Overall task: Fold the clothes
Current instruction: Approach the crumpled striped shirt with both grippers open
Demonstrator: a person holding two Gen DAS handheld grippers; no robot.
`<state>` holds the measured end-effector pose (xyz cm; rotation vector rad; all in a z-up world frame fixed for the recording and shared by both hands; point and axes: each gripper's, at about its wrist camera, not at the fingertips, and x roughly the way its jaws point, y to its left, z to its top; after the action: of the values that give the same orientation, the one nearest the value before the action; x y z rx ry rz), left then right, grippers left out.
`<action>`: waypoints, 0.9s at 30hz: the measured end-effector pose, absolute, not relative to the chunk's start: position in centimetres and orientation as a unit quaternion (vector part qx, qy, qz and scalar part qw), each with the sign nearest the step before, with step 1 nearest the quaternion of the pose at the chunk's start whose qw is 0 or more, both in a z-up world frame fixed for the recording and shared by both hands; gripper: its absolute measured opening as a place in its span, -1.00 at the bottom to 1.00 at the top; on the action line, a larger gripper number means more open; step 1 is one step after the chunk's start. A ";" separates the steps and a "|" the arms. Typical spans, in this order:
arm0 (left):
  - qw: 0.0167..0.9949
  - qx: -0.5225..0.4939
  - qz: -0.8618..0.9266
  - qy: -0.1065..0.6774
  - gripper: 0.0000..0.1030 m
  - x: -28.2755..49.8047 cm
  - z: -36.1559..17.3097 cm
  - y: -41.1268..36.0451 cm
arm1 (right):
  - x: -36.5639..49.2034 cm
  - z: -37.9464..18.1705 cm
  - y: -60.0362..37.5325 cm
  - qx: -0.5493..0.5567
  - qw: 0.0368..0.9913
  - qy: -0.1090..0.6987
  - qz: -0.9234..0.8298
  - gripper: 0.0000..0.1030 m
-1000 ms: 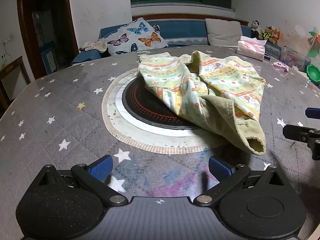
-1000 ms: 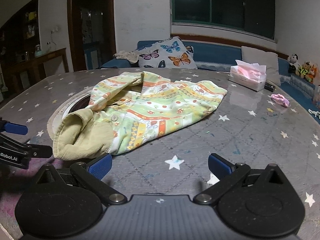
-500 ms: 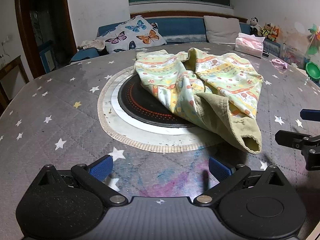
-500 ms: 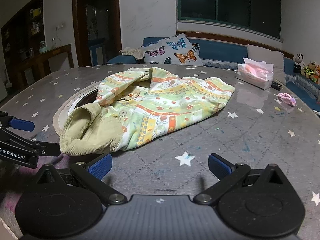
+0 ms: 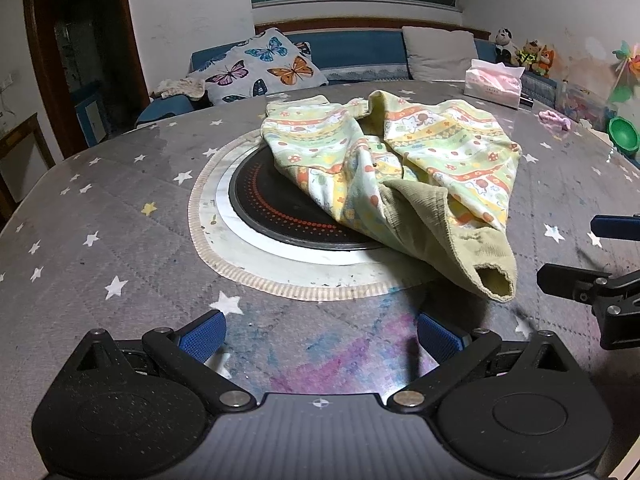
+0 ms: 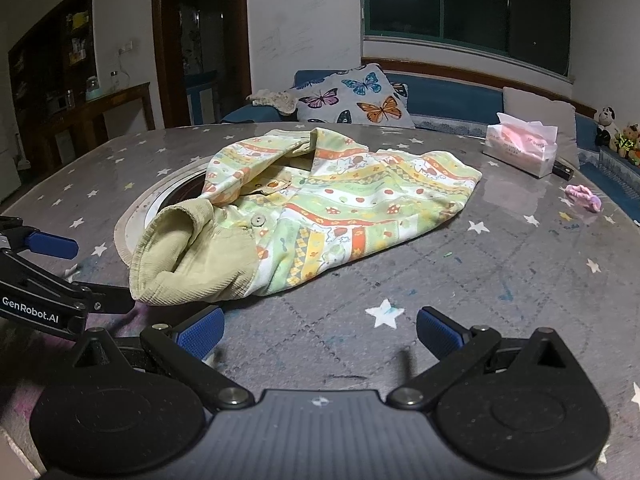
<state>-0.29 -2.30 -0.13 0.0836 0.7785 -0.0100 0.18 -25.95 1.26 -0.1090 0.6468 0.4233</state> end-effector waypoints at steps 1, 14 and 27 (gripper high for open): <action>0.924 0.041 -0.005 0.380 1.00 -0.3 -0.1 -2.3 | 0.2 1.2 -25.9 -0.053 0.925 0.316 0.207 1.00; 0.923 0.047 -0.009 0.382 1.00 0.1 -0.1 -2.7 | 0.5 1.2 -25.5 -0.057 0.921 0.319 0.215 1.00; 0.927 0.055 -0.002 0.372 1.00 1.3 0.7 -2.3 | 1.6 1.6 -24.9 -0.066 0.919 0.318 0.226 1.00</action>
<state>1.33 -2.32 0.70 0.1122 0.7627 -0.0051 1.64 -24.88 1.57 -0.1363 0.6530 0.4646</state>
